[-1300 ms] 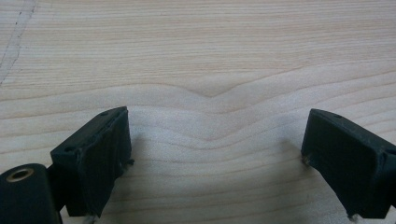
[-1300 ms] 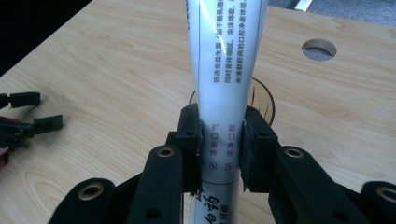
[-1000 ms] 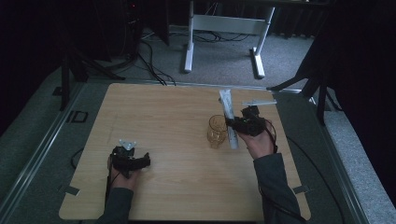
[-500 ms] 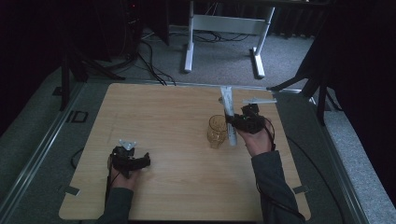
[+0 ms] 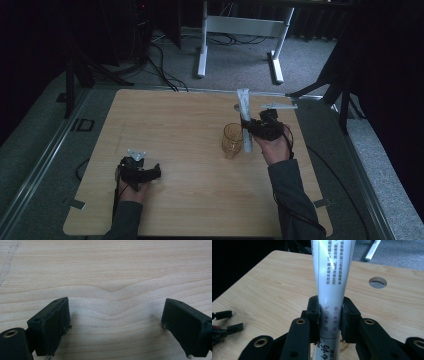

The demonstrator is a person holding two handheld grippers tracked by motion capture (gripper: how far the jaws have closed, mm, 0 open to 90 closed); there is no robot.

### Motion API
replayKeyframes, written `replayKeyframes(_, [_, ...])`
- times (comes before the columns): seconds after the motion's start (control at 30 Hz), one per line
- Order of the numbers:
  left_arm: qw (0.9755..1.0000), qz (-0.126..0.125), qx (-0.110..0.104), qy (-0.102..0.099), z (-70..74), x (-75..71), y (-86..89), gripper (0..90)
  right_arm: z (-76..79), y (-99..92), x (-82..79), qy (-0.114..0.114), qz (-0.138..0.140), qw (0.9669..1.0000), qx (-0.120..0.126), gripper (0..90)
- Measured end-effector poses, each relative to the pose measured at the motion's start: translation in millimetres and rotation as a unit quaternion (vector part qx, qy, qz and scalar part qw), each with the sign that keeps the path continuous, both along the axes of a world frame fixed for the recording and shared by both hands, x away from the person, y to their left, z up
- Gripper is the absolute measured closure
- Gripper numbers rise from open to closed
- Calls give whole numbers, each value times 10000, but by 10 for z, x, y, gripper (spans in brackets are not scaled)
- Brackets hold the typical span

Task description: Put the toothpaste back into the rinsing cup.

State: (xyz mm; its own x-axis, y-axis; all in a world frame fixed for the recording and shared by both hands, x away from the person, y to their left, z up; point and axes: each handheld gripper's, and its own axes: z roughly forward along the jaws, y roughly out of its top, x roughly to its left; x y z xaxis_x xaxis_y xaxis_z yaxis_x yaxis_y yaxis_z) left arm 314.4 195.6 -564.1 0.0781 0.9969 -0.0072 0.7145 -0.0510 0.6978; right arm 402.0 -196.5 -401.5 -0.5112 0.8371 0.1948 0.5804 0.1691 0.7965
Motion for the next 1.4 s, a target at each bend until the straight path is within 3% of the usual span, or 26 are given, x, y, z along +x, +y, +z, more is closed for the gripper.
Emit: replayKeyframes(1.4, [10000,0,1,1,0,0,0,86,41,-15,124,-270,-143,9990,318,724])
